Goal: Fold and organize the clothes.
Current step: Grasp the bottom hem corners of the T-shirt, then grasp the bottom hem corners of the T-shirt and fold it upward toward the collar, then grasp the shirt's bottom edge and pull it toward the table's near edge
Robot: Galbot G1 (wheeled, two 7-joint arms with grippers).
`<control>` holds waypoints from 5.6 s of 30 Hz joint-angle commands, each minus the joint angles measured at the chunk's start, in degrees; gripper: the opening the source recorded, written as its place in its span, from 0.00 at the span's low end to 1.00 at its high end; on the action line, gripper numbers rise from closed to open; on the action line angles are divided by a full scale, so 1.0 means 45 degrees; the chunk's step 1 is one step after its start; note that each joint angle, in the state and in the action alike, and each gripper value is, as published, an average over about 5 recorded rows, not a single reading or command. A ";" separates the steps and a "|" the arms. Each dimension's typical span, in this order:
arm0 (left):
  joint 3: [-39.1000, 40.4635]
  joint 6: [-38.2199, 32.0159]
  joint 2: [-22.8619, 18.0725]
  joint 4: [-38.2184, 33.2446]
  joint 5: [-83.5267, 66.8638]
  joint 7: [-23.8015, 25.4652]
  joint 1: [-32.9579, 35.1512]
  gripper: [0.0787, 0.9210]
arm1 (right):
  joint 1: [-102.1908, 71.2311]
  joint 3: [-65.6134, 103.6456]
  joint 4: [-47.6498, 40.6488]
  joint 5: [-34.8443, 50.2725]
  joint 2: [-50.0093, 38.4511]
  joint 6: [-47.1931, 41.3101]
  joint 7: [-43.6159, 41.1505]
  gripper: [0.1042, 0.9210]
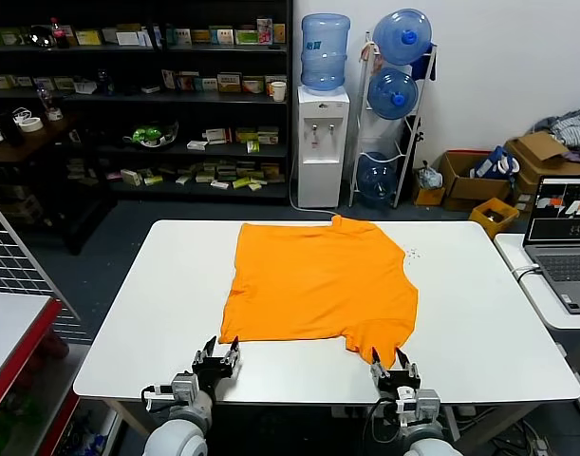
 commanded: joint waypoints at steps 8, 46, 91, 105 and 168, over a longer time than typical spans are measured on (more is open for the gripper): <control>0.0145 0.0042 -0.0056 0.0143 0.0017 -0.0065 -0.0182 0.22 | -0.0303 -0.0044 0.0412 0.0176 -0.0043 0.0073 0.0379 0.14; -0.0270 -0.0349 0.1534 -0.4696 -0.0393 -0.0703 0.3432 0.02 | -0.2904 0.0801 0.3890 0.0468 -0.1948 0.1907 0.1254 0.02; 0.0605 0.0633 0.1254 -0.1237 -0.0804 -0.0869 -0.0896 0.36 | 0.2240 -0.0559 -0.0528 0.1476 -0.3117 0.1947 -0.1141 0.37; 0.0192 -0.0079 0.0966 -0.2121 -0.0050 -0.0334 0.1475 0.82 | -0.0429 0.1639 -0.0061 0.2389 -0.3803 0.1628 -0.1664 0.84; -0.0092 0.0194 0.1974 -0.4331 -0.1158 -0.1401 0.4159 0.02 | -0.5425 0.2582 0.3698 0.4565 -0.3886 -0.0783 -0.0335 0.03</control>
